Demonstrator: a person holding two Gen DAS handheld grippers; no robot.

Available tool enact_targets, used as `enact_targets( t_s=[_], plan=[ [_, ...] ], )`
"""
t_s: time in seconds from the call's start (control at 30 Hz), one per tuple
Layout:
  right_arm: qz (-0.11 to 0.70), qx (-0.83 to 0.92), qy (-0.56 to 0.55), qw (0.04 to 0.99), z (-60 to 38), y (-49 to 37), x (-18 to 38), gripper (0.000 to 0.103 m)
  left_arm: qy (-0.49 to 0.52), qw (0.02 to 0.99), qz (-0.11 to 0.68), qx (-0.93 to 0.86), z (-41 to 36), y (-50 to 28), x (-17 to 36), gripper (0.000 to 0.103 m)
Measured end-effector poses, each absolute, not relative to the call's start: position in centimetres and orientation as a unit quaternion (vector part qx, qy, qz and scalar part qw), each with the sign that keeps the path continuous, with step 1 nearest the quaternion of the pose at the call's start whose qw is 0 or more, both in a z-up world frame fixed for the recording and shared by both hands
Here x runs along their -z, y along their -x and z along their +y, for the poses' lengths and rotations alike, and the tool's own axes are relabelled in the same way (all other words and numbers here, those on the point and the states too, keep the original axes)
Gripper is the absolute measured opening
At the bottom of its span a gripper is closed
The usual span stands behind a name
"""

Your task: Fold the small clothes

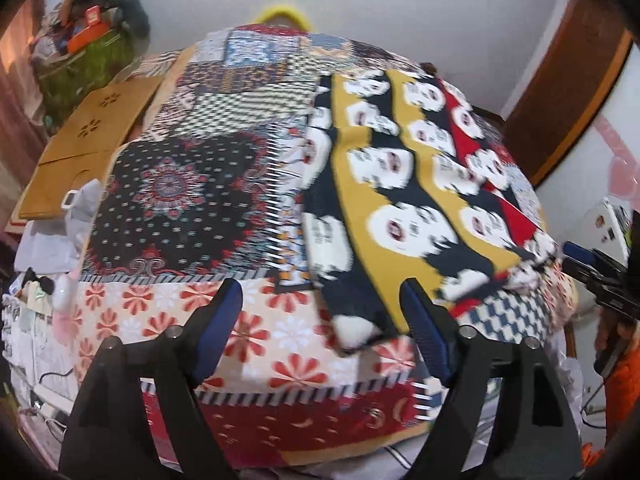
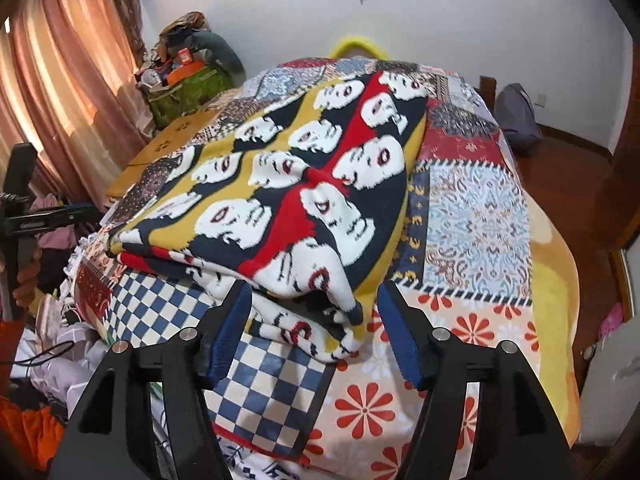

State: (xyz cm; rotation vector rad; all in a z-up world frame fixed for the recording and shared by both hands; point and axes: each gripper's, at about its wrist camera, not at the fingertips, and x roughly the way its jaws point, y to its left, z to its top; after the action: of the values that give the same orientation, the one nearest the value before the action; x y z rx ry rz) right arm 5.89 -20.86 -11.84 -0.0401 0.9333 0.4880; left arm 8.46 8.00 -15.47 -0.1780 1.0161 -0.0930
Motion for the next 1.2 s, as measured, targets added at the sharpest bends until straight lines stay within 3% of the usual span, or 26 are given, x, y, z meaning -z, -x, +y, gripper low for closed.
enact_targets(
  t_s=[0.27, 0.4, 0.53, 0.63, 0.67, 0.77, 0.8, 0.83, 0.9, 0.97, 1.0, 1.2],
  plan=[
    [0.479, -0.241, 0.004, 0.844, -20.3, -5.5, 13.9, 0.062, 0.028, 0.859, 0.500, 0.106, 2.7, -8.7, 16.9, 0.082],
    [0.483, -0.252, 0.006, 0.839, -19.6, -5.7, 14.4, 0.068, -0.001, 0.846, 0.516, 0.134, 0.3, -9.5, 18.6, 0.082],
    [0.501, -0.263, 0.015, 0.824, -18.5, -5.8, 15.7, 0.069, -0.050, 0.838, 0.525, 0.139, -1.6, -10.0, 20.8, 0.090],
    [0.502, -0.265, 0.028, 0.823, -17.9, -5.8, 16.3, 0.069, -0.061, 0.848, 0.508, 0.137, -2.0, -9.8, 21.1, 0.090],
    [0.502, -0.266, 0.029, 0.822, -17.7, -5.9, 16.5, 0.069, -0.060, 0.851, 0.504, 0.135, -2.0, -9.7, 21.1, 0.088],
    [0.495, -0.272, 0.032, 0.824, -17.6, -6.1, 16.8, 0.064, -0.062, 0.863, 0.489, 0.113, -1.3, -9.8, 20.7, 0.059],
    [0.493, -0.272, 0.031, 0.826, -17.6, -6.2, 16.9, 0.061, -0.061, 0.864, 0.488, 0.106, -1.1, -9.9, 20.6, 0.043],
    [0.490, -0.271, 0.026, 0.828, -17.7, -6.3, 16.9, 0.053, -0.057, 0.865, 0.488, 0.100, -0.8, -10.0, 20.4, 0.032],
    [0.484, -0.270, 0.019, 0.832, -17.9, -6.4, 16.7, 0.035, -0.042, 0.865, 0.491, 0.092, -0.1, -10.6, 20.1, 0.023],
    [0.480, -0.273, 0.016, 0.833, -18.0, -6.5, 16.3, 0.021, -0.046, 0.869, 0.484, 0.090, 0.0, -10.9, 19.3, 0.020],
    [0.477, -0.277, 0.012, 0.834, -18.0, -6.5, 16.0, 0.019, -0.046, 0.872, 0.479, 0.089, 0.0, -10.9, 18.9, 0.019],
    [0.429, -0.292, 0.009, 0.855, -17.8, -6.9, 12.3, 0.016, -0.013, 0.896, 0.434, 0.092, 1.2, -12.9, 13.9, 0.016]
  ],
)
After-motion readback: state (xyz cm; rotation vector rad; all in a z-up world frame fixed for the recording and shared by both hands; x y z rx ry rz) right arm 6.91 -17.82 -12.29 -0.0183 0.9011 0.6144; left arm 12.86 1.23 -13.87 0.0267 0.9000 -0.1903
